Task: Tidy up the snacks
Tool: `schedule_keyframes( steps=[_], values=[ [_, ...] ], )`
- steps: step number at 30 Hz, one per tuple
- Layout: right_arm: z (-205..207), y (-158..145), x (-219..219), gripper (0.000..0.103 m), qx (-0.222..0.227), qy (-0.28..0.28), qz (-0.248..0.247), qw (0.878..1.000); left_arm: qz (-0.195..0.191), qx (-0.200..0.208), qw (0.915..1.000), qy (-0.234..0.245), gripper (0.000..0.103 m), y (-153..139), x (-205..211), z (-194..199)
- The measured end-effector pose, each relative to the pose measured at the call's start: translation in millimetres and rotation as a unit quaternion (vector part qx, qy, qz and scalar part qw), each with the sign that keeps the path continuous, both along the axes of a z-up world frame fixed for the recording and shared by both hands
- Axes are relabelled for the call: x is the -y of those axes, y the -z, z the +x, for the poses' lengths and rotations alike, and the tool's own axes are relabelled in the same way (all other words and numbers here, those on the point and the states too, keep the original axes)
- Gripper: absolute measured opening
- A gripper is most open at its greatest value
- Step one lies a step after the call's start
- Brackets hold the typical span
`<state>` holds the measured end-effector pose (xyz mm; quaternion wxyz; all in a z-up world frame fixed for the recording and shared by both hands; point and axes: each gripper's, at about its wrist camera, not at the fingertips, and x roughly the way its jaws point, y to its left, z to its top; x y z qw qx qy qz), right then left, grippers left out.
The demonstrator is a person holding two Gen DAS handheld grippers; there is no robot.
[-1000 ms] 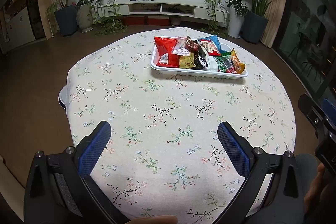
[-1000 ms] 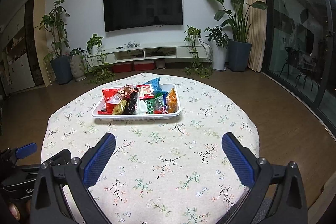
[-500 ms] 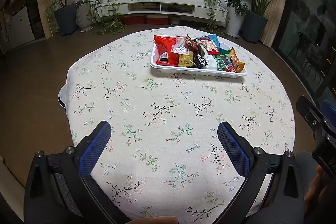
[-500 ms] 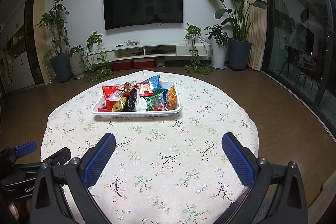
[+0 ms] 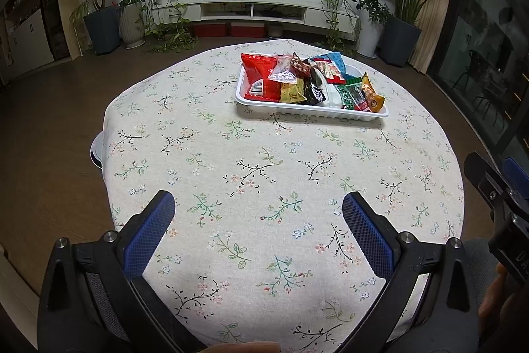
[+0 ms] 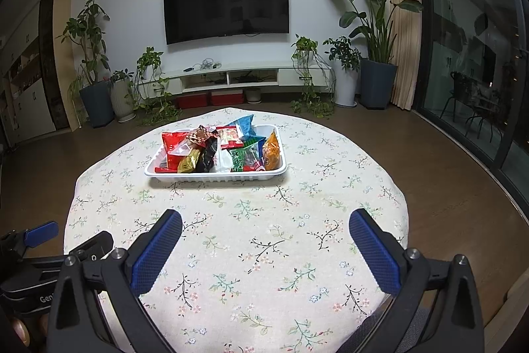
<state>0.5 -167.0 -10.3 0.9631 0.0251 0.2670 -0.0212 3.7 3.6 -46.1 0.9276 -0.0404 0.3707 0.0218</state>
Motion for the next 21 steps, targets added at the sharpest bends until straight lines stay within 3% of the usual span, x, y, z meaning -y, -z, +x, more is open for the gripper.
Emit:
schedule_keyframes(
  steps=[21],
  values=[
    [-3.6, 5.2, -2.1, 0.103, -0.004, -0.002, -0.001, 1.0, -0.001, -0.002, 1.0, 0.001, 0.103, 2.6, 0.9, -1.0]
  ],
)
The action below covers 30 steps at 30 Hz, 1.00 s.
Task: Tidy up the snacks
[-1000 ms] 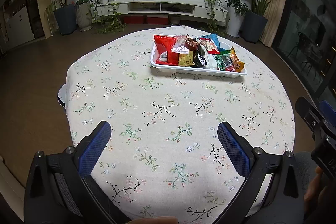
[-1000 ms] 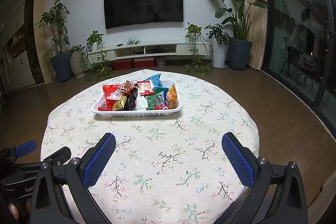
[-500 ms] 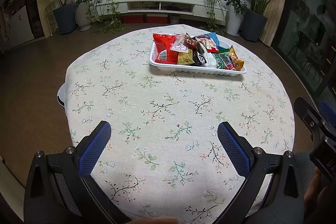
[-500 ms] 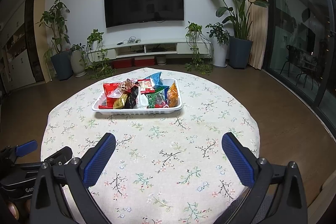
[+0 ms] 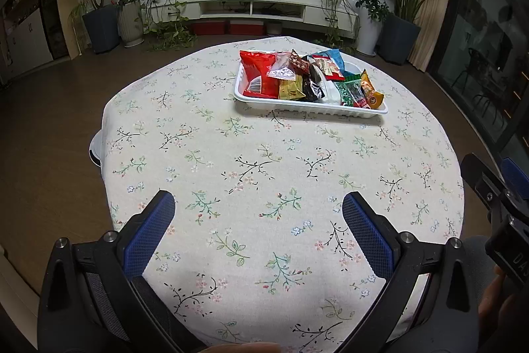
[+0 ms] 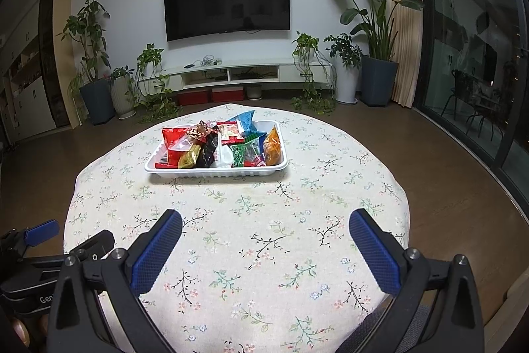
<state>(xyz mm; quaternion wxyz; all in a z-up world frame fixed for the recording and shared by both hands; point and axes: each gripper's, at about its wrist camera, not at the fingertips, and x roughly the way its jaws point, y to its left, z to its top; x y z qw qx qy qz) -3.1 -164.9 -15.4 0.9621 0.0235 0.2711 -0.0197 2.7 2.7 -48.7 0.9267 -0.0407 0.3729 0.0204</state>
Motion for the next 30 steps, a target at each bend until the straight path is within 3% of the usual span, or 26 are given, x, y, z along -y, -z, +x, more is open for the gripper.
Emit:
schedule_keyframes(
  steps=[30],
  values=[
    [-3.9, 7.3, -2.0, 0.103, -0.01, -0.008, -0.002, 1.0, 0.001, -0.011, 0.9999, 0.001, 0.103, 4.5, -2.7, 0.8]
  ],
)
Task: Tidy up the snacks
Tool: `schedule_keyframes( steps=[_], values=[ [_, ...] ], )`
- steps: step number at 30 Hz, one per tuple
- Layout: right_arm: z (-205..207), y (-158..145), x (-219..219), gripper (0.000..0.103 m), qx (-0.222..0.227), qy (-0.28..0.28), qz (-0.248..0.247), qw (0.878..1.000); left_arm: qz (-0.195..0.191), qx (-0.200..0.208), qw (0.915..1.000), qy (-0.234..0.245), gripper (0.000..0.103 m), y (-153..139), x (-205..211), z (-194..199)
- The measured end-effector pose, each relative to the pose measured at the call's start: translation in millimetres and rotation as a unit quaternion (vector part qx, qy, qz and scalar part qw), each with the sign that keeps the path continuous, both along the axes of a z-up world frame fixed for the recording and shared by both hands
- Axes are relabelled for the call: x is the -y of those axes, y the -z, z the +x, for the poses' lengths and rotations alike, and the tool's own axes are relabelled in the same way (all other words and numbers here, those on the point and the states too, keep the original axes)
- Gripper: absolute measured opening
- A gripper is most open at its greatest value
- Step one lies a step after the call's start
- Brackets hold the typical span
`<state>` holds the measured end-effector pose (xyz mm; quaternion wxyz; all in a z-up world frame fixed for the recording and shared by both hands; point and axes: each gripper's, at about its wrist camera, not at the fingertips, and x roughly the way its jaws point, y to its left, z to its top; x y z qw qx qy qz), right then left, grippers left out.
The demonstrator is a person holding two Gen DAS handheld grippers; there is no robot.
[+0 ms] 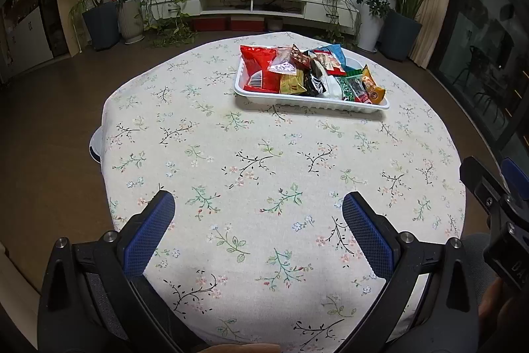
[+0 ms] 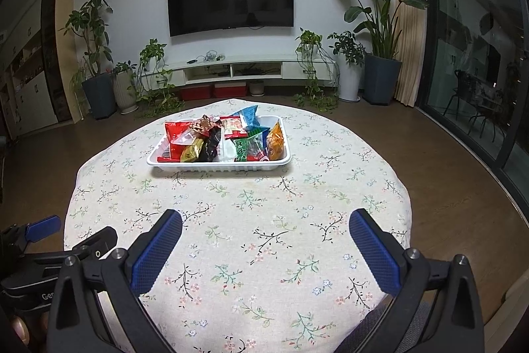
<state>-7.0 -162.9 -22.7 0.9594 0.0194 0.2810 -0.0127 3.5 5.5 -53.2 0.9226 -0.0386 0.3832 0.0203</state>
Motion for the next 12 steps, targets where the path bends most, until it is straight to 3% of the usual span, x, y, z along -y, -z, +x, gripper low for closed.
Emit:
schedule_keyframes(
  steps=[12],
  values=[
    [3.8, -3.6, 6.5, 0.103, -0.013, -0.006, 0.001, 1.0, 0.005, 0.004, 1.0, 0.003, 0.103, 1.9, -0.9, 2.8]
  ],
)
